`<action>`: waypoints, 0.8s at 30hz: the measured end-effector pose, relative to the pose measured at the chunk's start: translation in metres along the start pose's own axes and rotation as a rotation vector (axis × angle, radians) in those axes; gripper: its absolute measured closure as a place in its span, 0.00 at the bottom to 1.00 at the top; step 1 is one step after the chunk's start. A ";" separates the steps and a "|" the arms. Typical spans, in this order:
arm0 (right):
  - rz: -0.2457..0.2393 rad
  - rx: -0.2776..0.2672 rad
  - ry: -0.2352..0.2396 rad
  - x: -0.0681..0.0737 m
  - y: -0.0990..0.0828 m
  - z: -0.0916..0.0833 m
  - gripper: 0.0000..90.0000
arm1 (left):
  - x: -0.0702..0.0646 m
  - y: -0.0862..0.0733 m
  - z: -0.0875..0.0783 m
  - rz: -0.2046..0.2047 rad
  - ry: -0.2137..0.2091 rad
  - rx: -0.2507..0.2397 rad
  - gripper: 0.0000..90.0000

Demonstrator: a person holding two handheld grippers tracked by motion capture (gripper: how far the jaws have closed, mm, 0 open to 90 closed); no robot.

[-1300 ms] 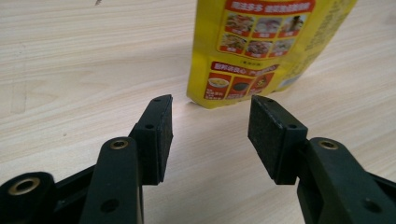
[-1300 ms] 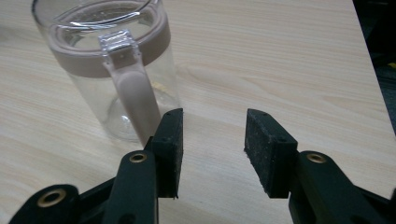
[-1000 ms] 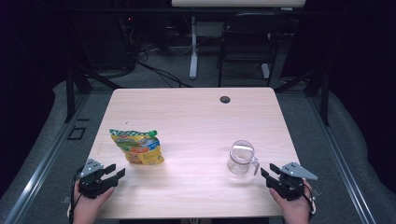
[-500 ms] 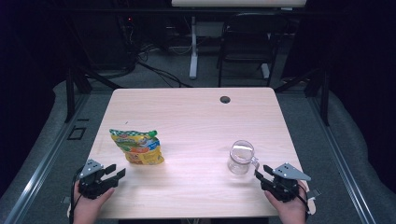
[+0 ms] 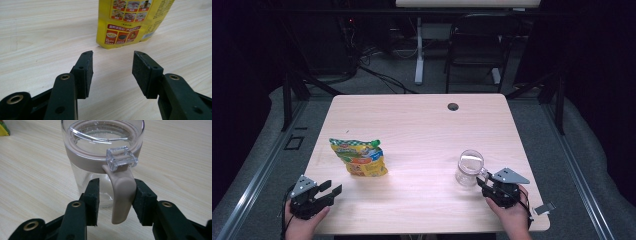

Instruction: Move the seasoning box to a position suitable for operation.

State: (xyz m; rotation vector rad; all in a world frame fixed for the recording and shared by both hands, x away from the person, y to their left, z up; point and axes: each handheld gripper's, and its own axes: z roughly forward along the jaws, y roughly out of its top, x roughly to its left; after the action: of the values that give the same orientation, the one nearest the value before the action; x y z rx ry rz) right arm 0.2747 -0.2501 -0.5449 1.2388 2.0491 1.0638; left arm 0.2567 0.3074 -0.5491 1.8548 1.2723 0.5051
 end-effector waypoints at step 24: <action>-0.064 0.026 0.062 0.007 0.000 -0.006 0.81 | -0.011 0.003 0.006 0.045 -0.037 0.012 0.57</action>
State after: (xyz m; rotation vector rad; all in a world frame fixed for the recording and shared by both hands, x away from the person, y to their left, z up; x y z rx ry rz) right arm 0.2669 -0.2460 -0.5415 1.1589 2.1410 1.0611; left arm 0.2578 0.2953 -0.5492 1.8982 1.2136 0.4861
